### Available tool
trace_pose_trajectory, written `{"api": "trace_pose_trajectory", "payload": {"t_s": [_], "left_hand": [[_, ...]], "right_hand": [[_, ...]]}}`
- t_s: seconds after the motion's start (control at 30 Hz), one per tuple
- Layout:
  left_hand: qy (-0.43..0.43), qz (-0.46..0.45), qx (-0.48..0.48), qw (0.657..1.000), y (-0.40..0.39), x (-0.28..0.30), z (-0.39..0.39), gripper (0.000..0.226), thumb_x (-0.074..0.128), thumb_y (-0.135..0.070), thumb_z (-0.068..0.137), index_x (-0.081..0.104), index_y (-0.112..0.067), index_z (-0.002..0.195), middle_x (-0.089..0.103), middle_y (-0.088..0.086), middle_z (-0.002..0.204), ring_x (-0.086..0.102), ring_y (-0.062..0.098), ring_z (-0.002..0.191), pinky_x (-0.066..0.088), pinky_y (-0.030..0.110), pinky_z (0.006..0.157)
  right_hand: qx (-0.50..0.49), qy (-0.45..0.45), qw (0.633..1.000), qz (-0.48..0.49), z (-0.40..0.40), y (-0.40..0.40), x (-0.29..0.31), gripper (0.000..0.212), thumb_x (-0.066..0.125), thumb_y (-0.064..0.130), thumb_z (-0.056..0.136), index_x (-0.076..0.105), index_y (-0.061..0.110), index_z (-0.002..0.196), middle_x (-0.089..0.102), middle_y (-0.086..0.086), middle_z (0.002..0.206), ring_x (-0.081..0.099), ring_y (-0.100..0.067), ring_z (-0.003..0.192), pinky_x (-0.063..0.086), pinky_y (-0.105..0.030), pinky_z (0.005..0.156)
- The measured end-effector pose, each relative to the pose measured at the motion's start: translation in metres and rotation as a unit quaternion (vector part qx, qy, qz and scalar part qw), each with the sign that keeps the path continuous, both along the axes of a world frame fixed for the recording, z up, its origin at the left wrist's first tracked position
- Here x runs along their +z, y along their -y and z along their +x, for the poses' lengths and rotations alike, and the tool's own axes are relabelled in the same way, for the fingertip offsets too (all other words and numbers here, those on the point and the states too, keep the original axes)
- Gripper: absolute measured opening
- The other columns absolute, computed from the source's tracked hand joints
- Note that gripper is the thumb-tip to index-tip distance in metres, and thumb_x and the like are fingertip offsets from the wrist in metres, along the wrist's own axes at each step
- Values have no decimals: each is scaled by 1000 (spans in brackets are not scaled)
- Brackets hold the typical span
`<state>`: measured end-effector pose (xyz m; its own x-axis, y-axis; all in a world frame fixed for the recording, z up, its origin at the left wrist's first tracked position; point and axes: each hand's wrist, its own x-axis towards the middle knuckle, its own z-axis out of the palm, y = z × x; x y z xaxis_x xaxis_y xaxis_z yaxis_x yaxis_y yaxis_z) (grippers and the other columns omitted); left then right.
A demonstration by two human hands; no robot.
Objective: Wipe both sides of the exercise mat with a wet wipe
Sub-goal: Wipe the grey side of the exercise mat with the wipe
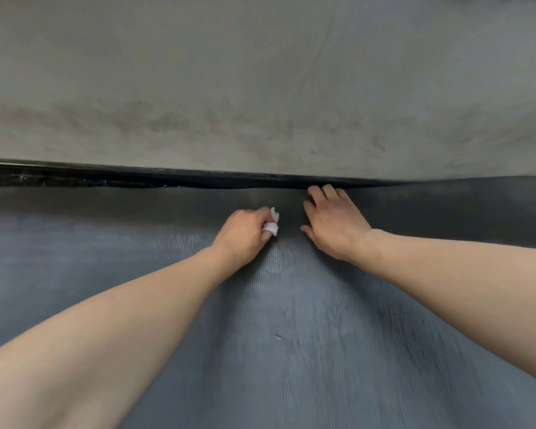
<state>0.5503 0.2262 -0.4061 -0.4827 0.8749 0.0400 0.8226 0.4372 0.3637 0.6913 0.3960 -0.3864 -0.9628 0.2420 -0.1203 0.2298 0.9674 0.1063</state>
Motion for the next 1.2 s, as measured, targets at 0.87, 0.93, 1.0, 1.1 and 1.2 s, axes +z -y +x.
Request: {"api": "trace_pose_trajectory", "payload": {"t_s": [0.87,0.93,1.0,1.1,1.2], "left_hand": [[-35,41,81,995,-51,-19,-12,12,65,-18,89,64,-10,97,69,12,92,61,35,87,42,40,79],[4,58,-5,998,-55,-21,13,13,65,-20,89,66,-11,98,70,12,94,62,35,87,44,39,78],[17,32,-154,987,-55,-22,21,15,63,-26,90,64,-13,98,69,9,95,61,32,87,45,39,80],[-40,-6,-126,991,-58,-15,-6,16,59,-29,95,60,-13,96,66,11,91,59,33,86,38,38,75],[-23,27,68,997,-53,-14,-10,10,62,-22,93,62,-12,95,69,12,92,61,35,87,36,35,71]], "right_hand": [[52,113,984,-129,35,-34,-19,117,25,96,85,-17,23,166,-27,0,172,-26,-14,158,-14,-39,129],[76,95,987,-107,53,-51,-19,110,18,94,89,-14,24,167,-21,1,174,-22,-13,159,-14,-34,129],[80,94,988,-93,72,-64,-20,105,10,91,89,-16,24,166,-21,2,174,-24,-12,158,-13,-34,129],[71,108,988,-81,94,-71,-17,103,6,91,90,-19,25,165,-24,3,173,-28,-11,156,-14,-36,129],[33,108,988,-103,96,-57,-13,120,11,100,80,-13,20,167,-22,-1,174,-27,-15,158,-15,-39,129]]}}
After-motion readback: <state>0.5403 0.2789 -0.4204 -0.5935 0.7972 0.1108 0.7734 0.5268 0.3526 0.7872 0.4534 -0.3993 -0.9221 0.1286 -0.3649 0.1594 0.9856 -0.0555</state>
